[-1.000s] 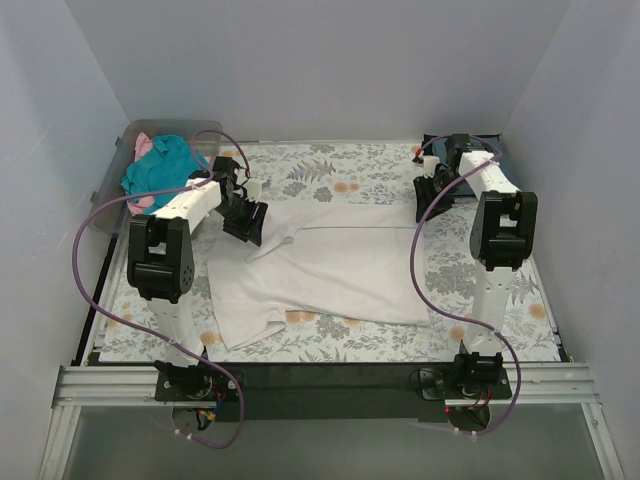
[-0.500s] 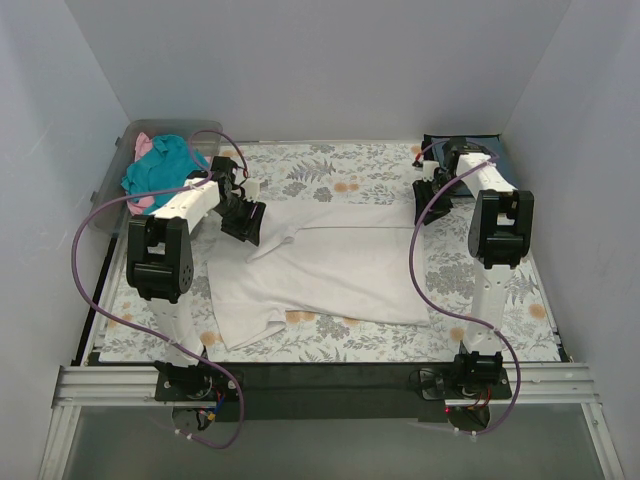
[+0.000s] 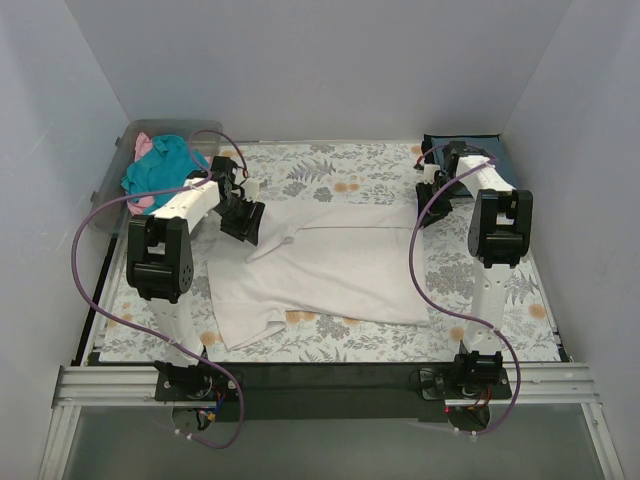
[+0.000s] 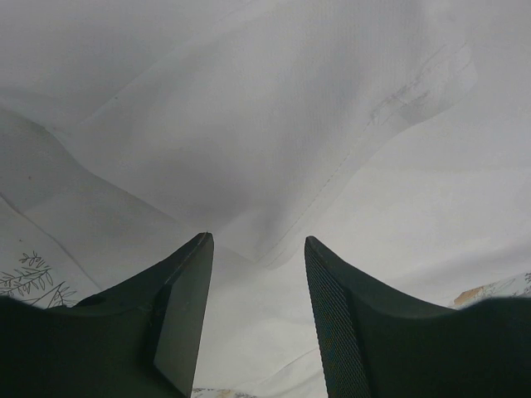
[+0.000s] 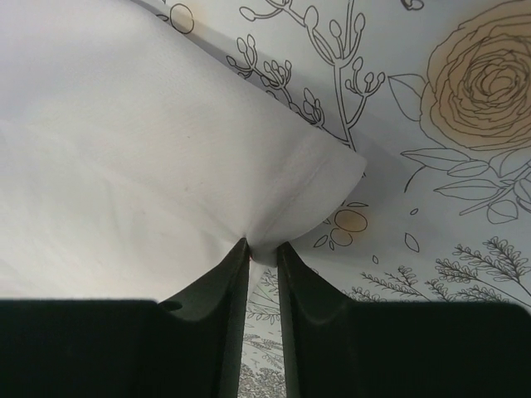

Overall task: Fold and stack the t-shirts
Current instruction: Fold the tshirt

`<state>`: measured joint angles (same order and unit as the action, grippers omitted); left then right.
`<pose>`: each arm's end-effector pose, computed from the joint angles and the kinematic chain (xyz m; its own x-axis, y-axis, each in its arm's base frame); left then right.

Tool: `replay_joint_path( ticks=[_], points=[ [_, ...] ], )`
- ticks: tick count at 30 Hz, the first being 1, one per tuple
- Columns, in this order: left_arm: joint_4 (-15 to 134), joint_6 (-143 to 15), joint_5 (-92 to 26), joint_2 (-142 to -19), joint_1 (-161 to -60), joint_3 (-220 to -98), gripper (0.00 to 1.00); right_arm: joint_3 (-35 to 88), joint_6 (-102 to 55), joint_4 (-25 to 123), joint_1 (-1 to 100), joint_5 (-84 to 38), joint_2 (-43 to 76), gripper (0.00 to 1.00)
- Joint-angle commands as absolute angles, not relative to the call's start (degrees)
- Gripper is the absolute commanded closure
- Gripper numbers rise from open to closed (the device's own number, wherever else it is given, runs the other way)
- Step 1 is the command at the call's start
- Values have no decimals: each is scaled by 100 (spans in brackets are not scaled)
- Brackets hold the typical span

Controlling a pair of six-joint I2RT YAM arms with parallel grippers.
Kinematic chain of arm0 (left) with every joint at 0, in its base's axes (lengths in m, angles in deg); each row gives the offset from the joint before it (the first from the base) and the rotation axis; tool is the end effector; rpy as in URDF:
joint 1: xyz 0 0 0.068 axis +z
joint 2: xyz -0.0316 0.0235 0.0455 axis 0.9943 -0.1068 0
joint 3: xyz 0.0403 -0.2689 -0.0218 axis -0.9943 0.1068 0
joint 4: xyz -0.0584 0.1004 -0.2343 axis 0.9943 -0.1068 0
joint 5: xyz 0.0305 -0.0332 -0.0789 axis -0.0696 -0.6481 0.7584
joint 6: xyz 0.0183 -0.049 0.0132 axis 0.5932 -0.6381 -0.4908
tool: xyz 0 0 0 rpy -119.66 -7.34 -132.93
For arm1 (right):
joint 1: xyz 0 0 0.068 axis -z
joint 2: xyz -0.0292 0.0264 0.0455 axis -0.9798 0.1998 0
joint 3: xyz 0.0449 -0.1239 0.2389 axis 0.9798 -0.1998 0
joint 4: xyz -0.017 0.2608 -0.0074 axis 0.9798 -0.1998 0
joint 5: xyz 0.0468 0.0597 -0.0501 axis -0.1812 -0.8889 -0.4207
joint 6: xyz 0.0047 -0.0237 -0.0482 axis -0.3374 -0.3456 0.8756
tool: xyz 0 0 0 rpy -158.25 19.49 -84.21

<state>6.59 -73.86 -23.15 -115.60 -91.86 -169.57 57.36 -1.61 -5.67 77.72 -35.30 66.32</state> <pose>0.3743 -0.0636 0.1922 -0.9732 -0.2197 -0.0685 -0.1822 0.9174 -0.3537 0.4605 0.0183 0.1601 -0.9297 -0.2598 -0.2610 -0.3305 0.9014 0.2799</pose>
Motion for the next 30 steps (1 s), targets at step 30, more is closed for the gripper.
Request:
replay_joint_path(
  ticks=[30],
  points=[
    [715, -7652, -2040, -11222, -9213, -16301, 51, 5752, -160, -665, 7795, -3722, 6318, 99]
  ],
)
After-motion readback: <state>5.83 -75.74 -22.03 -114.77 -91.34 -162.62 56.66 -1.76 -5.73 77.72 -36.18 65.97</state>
